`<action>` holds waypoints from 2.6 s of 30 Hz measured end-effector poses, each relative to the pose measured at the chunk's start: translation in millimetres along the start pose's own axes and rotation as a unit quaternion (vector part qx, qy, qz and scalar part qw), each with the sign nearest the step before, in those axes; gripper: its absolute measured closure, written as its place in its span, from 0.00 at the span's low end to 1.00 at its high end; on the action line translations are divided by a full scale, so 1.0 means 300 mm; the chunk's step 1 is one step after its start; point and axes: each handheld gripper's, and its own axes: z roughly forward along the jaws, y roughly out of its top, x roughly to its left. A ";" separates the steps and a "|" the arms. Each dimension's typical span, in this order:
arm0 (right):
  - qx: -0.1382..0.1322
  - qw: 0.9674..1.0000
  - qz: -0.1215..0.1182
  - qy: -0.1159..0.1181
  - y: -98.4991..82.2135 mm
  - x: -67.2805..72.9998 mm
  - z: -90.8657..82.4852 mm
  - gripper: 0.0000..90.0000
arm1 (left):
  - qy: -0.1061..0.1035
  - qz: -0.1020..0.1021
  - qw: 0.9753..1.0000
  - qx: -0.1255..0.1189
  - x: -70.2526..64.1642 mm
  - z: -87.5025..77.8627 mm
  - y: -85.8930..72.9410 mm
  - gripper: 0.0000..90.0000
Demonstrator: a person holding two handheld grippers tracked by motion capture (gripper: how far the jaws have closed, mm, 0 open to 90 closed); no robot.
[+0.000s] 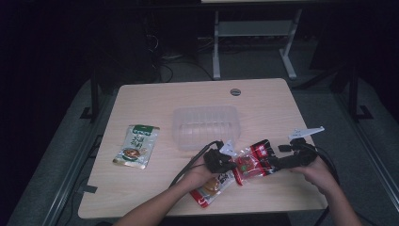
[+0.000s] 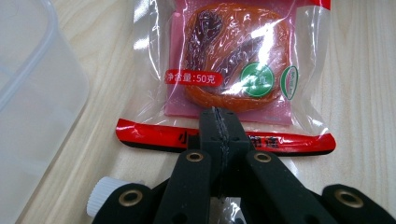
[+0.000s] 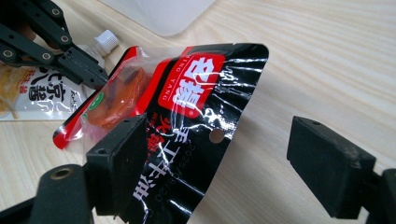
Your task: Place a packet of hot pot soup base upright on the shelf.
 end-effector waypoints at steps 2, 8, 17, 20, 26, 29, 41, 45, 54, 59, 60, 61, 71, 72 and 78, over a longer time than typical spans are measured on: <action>0.001 1.000 0.003 0.008 -0.002 -0.005 0.008 0.22 | 0.000 0.000 1.000 0.000 0.000 0.000 0.000 1.00; 0.004 1.000 0.010 0.022 -0.004 -0.009 0.031 0.21 | -0.002 0.000 1.000 0.001 0.003 -0.001 0.000 1.00; 0.008 0.998 0.027 0.060 -0.010 -0.025 0.075 0.23 | -0.002 -0.005 1.000 -0.001 0.001 -0.001 -0.003 1.00; 0.008 0.996 0.037 0.083 -0.012 -0.023 0.090 0.24 | 0.000 -0.005 1.000 0.000 -0.001 -0.001 -0.003 1.00; 0.014 0.995 0.019 0.095 -0.003 0.008 0.102 0.27 | 0.002 -0.004 1.000 0.001 -0.002 -0.001 -0.003 1.00; 0.008 0.996 0.011 0.087 0.005 0.019 0.090 0.35 | 0.004 -0.006 1.000 -0.001 -0.004 0.000 -0.003 1.00; 0.009 0.994 -0.029 0.105 0.018 0.055 0.088 0.64 | 0.009 0.000 1.000 0.004 -0.009 -0.001 -0.001 1.00; 0.005 0.994 -0.036 0.103 0.024 0.056 0.076 0.70 | 0.010 0.000 1.000 0.002 -0.008 -0.001 -0.002 1.00; -0.002 0.994 -0.048 0.099 0.024 0.050 0.066 0.88 | 0.007 -0.003 1.000 0.000 -0.006 -0.001 -0.004 1.00; -0.002 0.994 -0.058 0.097 0.023 0.048 0.068 0.99 | 0.006 -0.004 1.000 -0.001 -0.005 -0.001 -0.005 1.00; -0.001 0.994 -0.058 0.094 0.023 0.050 0.070 0.99 | 0.006 -0.004 1.000 -0.001 -0.005 -0.001 -0.005 1.00; -0.002 0.994 -0.060 0.094 0.023 0.051 0.070 0.99 | 0.006 -0.004 1.000 -0.002 -0.005 -0.001 -0.005 1.00; -0.012 0.992 -0.061 0.107 0.026 0.044 0.060 1.00 | -0.009 -0.018 1.000 -0.004 0.010 -0.005 -0.004 1.00; -0.013 0.992 -0.060 0.108 0.026 0.045 0.056 1.00 | -0.011 -0.017 1.000 -0.008 0.011 -0.012 -0.003 1.00; -0.029 0.991 -0.062 0.115 0.033 0.050 0.036 1.00 | -0.019 -0.014 1.000 -0.015 0.007 -0.055 0.002 1.00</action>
